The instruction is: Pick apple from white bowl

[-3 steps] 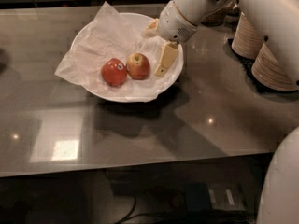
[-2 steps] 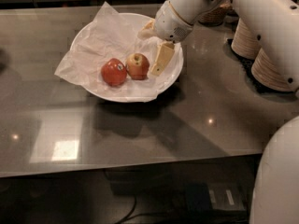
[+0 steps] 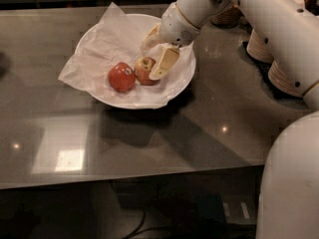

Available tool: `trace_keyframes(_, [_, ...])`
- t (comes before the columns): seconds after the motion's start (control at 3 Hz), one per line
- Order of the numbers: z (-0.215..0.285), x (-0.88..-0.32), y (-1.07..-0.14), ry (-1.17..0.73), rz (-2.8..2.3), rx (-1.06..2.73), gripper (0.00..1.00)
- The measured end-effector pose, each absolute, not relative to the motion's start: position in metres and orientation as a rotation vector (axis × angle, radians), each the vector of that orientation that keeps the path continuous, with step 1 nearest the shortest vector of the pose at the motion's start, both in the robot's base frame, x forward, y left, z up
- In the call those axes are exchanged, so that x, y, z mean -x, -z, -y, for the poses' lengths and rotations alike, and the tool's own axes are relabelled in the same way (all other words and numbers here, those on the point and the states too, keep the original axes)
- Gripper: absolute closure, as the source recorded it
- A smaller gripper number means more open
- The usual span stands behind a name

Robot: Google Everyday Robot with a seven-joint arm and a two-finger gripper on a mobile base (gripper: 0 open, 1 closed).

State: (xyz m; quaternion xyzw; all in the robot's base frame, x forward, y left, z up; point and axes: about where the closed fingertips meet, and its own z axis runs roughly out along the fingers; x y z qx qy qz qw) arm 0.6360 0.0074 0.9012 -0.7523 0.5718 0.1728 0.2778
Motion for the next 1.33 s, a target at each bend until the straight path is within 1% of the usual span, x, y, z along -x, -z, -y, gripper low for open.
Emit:
trace_keyframes(0.33, [-0.009, -0.636, -0.898, -0.479, -1.527, 2.016, 0.37])
trace_keyframes(1.33, [-0.011, -0.641, -0.871, -0.591, -1.542, 2.000, 0.37])
